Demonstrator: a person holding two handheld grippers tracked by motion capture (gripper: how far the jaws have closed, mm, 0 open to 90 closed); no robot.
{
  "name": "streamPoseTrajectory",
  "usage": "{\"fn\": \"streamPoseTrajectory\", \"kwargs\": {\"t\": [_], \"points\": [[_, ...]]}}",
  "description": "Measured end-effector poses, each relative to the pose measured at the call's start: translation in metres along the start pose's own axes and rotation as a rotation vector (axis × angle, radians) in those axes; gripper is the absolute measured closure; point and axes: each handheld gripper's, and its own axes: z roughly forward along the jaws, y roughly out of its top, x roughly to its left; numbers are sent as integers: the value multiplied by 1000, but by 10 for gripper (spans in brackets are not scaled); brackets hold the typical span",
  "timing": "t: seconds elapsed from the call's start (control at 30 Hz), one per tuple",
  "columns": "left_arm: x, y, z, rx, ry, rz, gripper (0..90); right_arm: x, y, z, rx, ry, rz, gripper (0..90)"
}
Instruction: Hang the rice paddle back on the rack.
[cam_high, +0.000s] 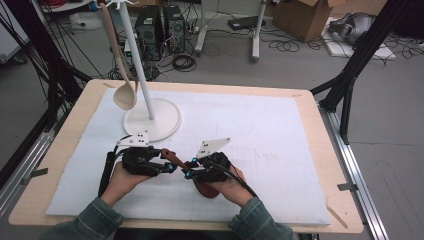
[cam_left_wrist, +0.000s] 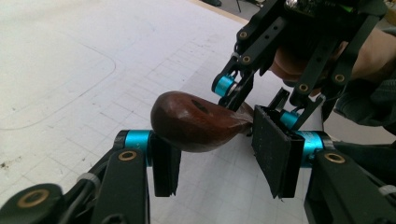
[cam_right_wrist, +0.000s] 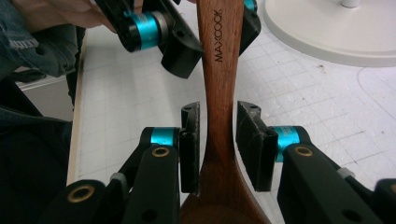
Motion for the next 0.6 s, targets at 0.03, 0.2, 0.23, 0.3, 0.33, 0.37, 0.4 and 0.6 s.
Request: {"fn": "streamPoseTrajectory", "kwargs": {"t": [0.03, 0.2, 0.23, 0.3, 0.33, 0.37, 0.4, 0.6], "points": [[0, 1, 0, -1, -2, 3, 547, 1, 0, 0, 1, 0, 2, 717], [-3, 6, -1, -13, -2, 2, 589, 3, 2, -2, -15, -18, -7, 768], [-3, 7, -2, -14, -6, 2, 589, 3, 2, -2, -15, -18, -7, 768], [-4, 9, -2, -18, -6, 3, 589, 4, 4, -3, -19, -27, -15, 770], [-5, 11, -3, -23, -9, 5, 589, 6, 6, -3, -27, -34, -19, 772], [-5, 11, -3, -23, -9, 5, 590, 6, 6, -3, -27, -34, -19, 772], [-6, 12, -3, -24, -12, 2, 590, 8, 8, -3, -34, -41, -19, 772], [-6, 15, -4, -21, -20, 7, 626, 11, 12, 0, -43, -32, -31, 767]]}}
